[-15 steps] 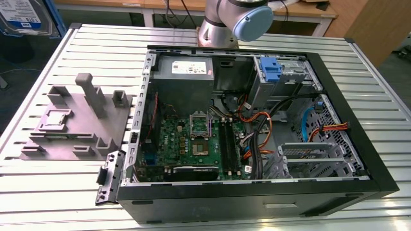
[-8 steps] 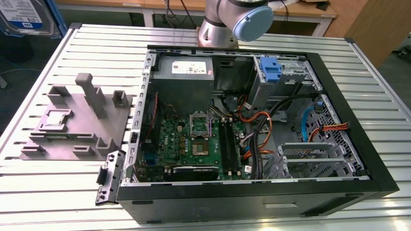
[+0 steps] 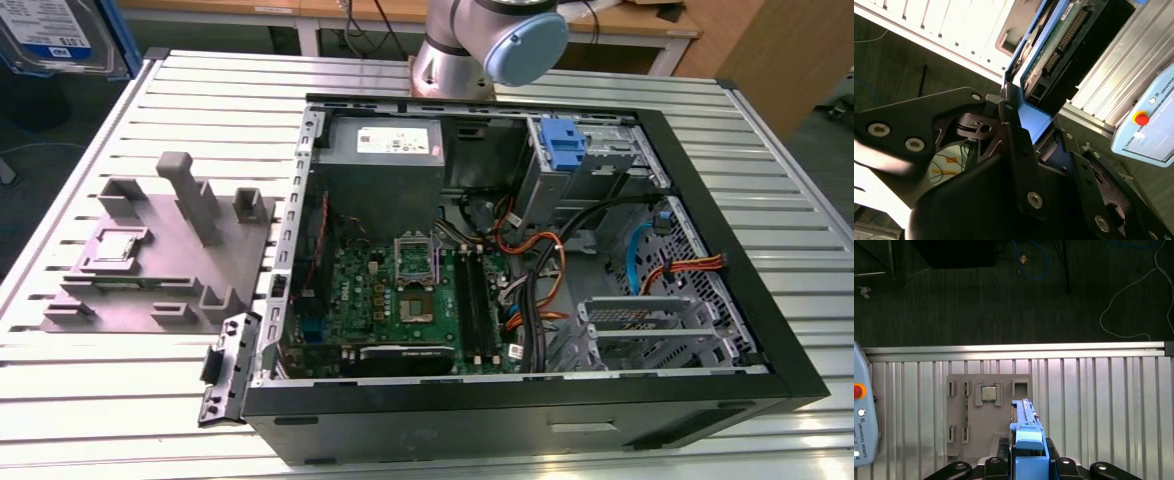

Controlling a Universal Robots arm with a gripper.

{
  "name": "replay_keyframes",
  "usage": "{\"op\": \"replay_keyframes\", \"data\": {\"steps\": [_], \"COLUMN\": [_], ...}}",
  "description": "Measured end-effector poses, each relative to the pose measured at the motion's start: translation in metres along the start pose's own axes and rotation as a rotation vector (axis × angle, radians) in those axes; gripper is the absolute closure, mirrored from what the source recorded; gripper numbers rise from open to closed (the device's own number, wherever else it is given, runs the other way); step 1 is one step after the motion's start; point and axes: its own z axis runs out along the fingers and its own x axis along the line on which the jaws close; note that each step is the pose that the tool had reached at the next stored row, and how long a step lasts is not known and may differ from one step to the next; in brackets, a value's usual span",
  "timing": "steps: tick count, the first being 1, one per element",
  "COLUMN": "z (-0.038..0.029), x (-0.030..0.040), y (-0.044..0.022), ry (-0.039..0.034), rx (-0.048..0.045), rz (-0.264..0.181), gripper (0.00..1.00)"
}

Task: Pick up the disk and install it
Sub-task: 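Pick up the disk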

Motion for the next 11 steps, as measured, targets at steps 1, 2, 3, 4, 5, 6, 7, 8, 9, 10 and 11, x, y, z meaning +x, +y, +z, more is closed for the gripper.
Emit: {"op": "replay_keyframes", "data": {"steps": [1,2,3,4,5,6,7,8,9,10,11], "z": [0.0000,-0.0001,0.0000,0.0000,-0.0001,-0.0001,0.0000,0.0000,-0.0001,-0.0001,-0.0001], "x": [0.0000,0.0000,0.0000,0.0000,-0.0001,-0.0001,-0.0001,-0.0001,-0.0001,-0.0001,-0.0001], "y": [-0.0003,-0.0006,-0.0009,-0.0012,-0.0014,-0.0017,-0.0019,-0.0022,-0.0026,-0.0029,-0.0032], "ry": [0.0000,0.0000,0.0000,0.0000,0.0000,0.0000,0.0000,0.0000,0.0000,0.0001,0.0000], "rx": [0.0000,-0.0001,0.0000,0.0000,-0.0001,-0.0001,0.0000,-0.0001,-0.0001,-0.0001,-0.0001], "rz": [0.000,0.000,0.000,0.000,0.000,0.000,0.000,0.000,0.000,0.000,0.000], "gripper": [0.64,0.64,0.64,0.64,0.64,0.64,0.64,0.64,0.64,0.64,0.64]}}
